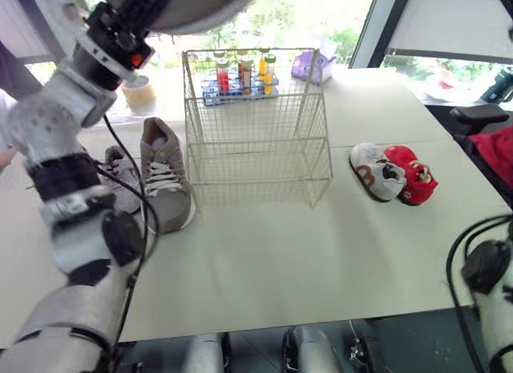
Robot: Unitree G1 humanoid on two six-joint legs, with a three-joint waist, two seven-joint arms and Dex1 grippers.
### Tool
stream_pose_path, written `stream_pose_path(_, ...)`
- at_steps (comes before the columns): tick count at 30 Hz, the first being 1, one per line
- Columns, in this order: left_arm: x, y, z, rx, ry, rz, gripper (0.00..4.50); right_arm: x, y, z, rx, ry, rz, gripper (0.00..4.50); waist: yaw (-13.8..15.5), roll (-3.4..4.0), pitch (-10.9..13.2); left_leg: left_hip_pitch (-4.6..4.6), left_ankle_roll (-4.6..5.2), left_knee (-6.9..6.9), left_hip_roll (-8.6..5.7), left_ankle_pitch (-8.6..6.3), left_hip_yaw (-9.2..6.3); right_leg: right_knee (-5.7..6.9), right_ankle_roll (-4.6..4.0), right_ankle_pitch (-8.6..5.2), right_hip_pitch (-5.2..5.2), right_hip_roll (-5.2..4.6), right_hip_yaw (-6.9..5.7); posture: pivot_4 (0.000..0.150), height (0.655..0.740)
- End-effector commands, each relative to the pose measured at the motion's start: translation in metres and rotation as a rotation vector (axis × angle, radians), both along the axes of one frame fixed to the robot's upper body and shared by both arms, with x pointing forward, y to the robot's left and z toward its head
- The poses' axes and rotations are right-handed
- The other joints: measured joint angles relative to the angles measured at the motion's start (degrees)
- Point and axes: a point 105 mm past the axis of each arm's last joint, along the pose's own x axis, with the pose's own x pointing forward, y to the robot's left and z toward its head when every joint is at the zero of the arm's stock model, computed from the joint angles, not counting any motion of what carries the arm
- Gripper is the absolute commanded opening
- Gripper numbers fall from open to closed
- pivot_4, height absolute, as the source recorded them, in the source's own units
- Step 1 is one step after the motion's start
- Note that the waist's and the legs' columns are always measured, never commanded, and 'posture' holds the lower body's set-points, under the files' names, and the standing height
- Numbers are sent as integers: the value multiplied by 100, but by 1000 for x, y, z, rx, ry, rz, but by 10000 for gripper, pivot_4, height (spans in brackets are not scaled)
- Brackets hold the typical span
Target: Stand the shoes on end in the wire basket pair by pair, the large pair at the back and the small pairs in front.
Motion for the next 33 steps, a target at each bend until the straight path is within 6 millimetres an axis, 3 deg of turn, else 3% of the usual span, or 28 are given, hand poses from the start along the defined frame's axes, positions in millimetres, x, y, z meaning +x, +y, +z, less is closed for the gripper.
stream_pose_path(1, -33, -14, 13, -108, -71, -14, 6789, -16, 57, 11, -19, -64, 194, 44163, -3, 11, 3, 9, -2, -3, -1, 2, 3, 9, -1, 1, 0, -1, 8, 1500, 6797)
stream_pose_path(5, -36, -37, -4, -143, 10, -75, 6789, -20, 103, 14, 1, -65, 388, 44163, 22, 11, 2, 14, -3, -11, -3, 9, 6, 21, -2, 0, -9, 0, 16, 1500, 6797)
stream_pose_path(9, -34, -46, -18, -148, 64, -71, 6789, -25, 128, 20, 1, -84, 482, 44163, 51, 6, 0, 12, 4, 1, -6, 6, 4, 19, -2, 0, 0, 0, 14, 1500, 6797)
stream_pose_path(17, -38, -61, -35, -99, 99, -117, 6789, -17, 144, 28, 22, -93, 523, 44163, 63, 5, 0, -3, 5, 4, -7, 6, -3, 16, -1, 1, -9, 1, 6, 1500, 6797)
stream_pose_path(22, -42, -64, -33, -83, 72, -135, 6789, -15, 148, 32, 19, -84, 550, 44163, 45, 5, 0, -4, 6, 5, -7, 6, -3, 16, -1, 1, -9, 1, 4, 1500, 6797)
stream_pose_path(33, -30, -74, -59, -28, 135, -132, 6789, -28, 154, 49, 52, -125, 609, 44163, 36, 5, 0, -6, 6, 4, -6, 6, -4, 14, -1, 1, -10, 2, 4, 1500, 6797)
